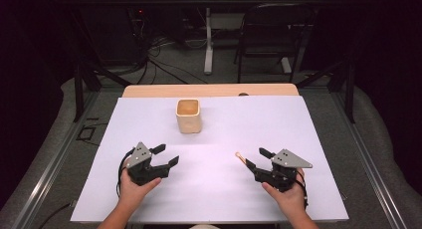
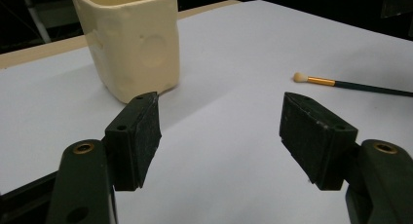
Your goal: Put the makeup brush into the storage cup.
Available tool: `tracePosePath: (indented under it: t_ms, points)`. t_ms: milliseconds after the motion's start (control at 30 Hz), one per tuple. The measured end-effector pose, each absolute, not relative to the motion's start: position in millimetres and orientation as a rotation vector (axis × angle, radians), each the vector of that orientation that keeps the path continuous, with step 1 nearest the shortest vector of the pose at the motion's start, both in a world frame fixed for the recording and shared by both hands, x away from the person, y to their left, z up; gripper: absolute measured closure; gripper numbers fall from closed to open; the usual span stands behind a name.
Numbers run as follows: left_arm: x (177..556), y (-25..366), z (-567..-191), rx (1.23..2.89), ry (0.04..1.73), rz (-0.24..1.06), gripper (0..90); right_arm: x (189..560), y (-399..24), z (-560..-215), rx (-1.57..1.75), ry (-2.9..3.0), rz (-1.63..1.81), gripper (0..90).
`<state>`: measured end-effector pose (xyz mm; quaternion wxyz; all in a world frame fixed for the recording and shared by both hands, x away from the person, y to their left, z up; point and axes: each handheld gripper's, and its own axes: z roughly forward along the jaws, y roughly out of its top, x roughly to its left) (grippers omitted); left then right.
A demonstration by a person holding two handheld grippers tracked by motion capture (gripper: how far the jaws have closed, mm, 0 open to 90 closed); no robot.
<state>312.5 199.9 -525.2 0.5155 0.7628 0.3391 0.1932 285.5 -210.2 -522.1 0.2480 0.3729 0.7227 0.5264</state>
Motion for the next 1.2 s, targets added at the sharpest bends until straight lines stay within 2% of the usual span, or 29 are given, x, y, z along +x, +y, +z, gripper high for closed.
tracePosePath:
  t_ms: [567, 1200]
  points:
    - [317.8, 203.4, -526.7, 1.851, 0.876, 0.434, 31.1, 291.1, -208.4, -523.4, 1.053, 2.061, 1.316, 36.2]
    - [319.5, 208.2, -527.1, 1.917, 0.94, 0.475, 30.2, 297.4, -204.7, -518.4, 1.101, 2.146, 1.22, 48.0]
